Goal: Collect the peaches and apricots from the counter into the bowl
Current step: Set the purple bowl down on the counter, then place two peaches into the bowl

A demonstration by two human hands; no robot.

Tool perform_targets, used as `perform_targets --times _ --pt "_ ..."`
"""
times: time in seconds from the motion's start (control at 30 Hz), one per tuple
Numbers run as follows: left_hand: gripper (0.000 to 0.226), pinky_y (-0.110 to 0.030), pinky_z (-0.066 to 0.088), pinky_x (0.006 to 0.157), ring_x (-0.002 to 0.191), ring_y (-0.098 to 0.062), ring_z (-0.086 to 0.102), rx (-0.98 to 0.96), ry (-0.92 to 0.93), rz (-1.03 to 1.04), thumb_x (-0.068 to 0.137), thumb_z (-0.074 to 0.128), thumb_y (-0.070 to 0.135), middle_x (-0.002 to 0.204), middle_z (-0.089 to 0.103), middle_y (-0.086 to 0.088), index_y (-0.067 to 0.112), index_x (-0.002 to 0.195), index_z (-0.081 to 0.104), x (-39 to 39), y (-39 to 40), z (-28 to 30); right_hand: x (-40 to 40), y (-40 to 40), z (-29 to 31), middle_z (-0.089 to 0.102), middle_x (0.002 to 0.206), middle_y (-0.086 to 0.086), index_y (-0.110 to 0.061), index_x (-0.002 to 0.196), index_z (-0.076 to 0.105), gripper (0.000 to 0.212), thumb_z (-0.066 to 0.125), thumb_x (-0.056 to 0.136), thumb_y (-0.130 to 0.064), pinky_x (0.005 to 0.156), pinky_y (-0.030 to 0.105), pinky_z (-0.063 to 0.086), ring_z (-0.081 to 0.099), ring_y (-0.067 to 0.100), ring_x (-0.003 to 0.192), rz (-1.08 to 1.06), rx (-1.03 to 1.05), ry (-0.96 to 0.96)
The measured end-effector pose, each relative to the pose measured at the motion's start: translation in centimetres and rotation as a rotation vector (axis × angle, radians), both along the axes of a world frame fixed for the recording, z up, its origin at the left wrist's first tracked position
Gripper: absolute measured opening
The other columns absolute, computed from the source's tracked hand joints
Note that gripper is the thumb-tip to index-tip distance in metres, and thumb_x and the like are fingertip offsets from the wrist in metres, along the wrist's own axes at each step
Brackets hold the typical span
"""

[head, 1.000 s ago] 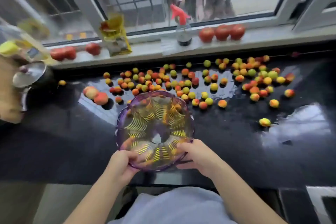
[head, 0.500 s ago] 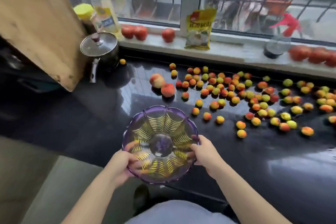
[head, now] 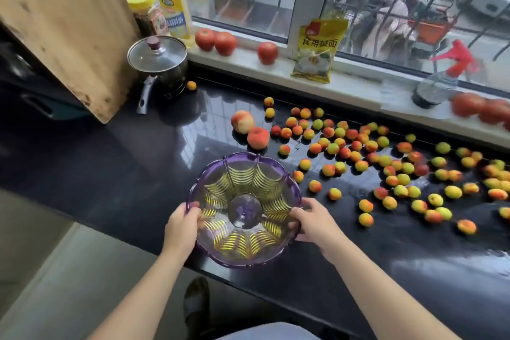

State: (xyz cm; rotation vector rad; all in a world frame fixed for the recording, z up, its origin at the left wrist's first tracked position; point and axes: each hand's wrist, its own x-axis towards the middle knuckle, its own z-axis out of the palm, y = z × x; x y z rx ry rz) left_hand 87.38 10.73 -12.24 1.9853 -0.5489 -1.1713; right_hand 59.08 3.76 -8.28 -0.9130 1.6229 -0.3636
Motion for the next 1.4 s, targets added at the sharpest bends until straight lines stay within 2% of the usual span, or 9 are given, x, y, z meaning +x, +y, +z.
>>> perform_targets --times 0.1,0.23,0.43,0.53,0.67,0.83,1.1,1.23,1.4 --pt "0.034 -0.038 0.053 0.074 0.081 -0.018 0.07 -0.092 -0.114 0.045 0.085 0.044 0.049 0.079 0.076 0.008 0.032 0.084 0.074 1.3 -0.1 0.2 -1.5 -1.6 0.9 0.067 0.108 -0.005 -0.028 0.136 0.048 0.043 0.058 0.094 -0.035 0.085 0.043 0.06 0.068 0.017 0.095 0.033 -0.153 0.18" --pt "0.04 -0.034 0.052 0.07 0.083 -0.022 0.068 -0.236 0.037 0.116 0.104 0.043 0.034 0.088 0.075 -0.008 0.011 0.101 0.076 3.7 -3.6 -1.2 0.7 -6.5 2.3 0.066 0.109 -0.01 -0.028 0.132 0.054 0.039 0.055 0.095 -0.041 0.075 0.034 0.056 0.065 0.01 0.09 0.147 -0.385 0.374" --pt "0.048 -0.029 0.056 0.075 0.083 -0.014 0.073 -0.227 0.251 0.101 0.114 0.033 0.038 0.099 0.075 -0.013 0.01 0.112 0.072 6.7 -4.7 -2.8 6.0 -9.8 1.5 0.063 0.111 0.017 -0.008 0.107 0.053 0.015 0.047 0.095 -0.016 0.067 0.034 0.046 0.058 0.033 0.087 0.673 -0.127 0.774" --pt "0.044 -0.04 0.055 0.093 0.105 -0.023 0.072 -0.272 0.292 0.218 0.106 0.042 0.046 0.114 0.077 -0.01 0.017 0.115 0.074 8.2 -2.9 -2.9 8.6 -9.0 0.8 0.063 0.099 0.017 -0.01 0.096 0.055 0.012 0.046 0.089 -0.007 0.058 0.033 0.042 0.059 0.036 0.085 0.644 -0.19 0.736" --pt "0.039 -0.034 0.053 0.085 0.112 -0.016 0.07 -0.37 0.263 0.479 0.097 0.05 0.045 0.122 0.074 0.002 0.026 0.126 0.069 10.0 -0.3 -3.1 14.5 -9.1 -0.1 0.062 0.106 0.019 -0.012 0.086 0.047 0.01 0.055 0.088 -0.006 0.061 0.04 0.049 0.063 0.041 0.092 0.475 -0.218 0.576" --pt "0.025 -0.034 0.052 0.088 0.112 -0.013 0.067 -0.358 0.303 0.45 0.109 0.044 0.029 0.115 0.075 0.007 0.03 0.121 0.066 10.2 -1.0 -2.9 19.2 -8.6 -0.4 0.066 0.108 0.022 -0.01 0.104 0.056 0.011 0.051 0.097 -0.015 0.072 0.055 0.062 0.07 0.033 0.082 0.23 -0.05 -0.009" --pt "0.044 -0.04 0.047 0.1 0.126 -0.018 0.065 -0.4 0.428 0.356 0.11 0.038 0.044 0.137 0.07 -0.002 0.026 0.146 0.057 11.7 -0.9 -4.2 13.1 -13.4 -1.3 0.047 0.13 0.018 -0.005 0.132 0.046 0.046 0.054 0.095 -0.031 0.089 0.047 0.042 0.048 0.043 0.116 0.33 -0.719 0.699" --pt "0.047 -0.041 0.047 0.103 0.128 -0.019 0.064 -0.385 0.405 0.308 0.1 0.052 0.049 0.138 0.07 0.0 0.03 0.143 0.057 12.2 -1.0 -4.2 15.1 -17.1 -3.0 0.037 0.141 0.024 0.001 0.151 0.023 0.083 0.062 0.093 -0.043 0.108 0.049 0.032 0.037 0.045 0.128 0.501 -0.625 0.838" --pt "0.049 -0.037 0.048 0.094 0.124 -0.018 0.065 -0.39 0.422 0.305 0.089 0.06 0.052 0.133 0.072 0.002 0.032 0.135 0.06 11.8 -1.3 -3.8 16.2 -16.8 -5.3 0.042 0.137 0.022 -0.004 0.137 0.038 0.061 0.068 0.091 -0.029 0.102 0.045 0.036 0.041 0.044 0.125 0.401 -0.624 0.829"
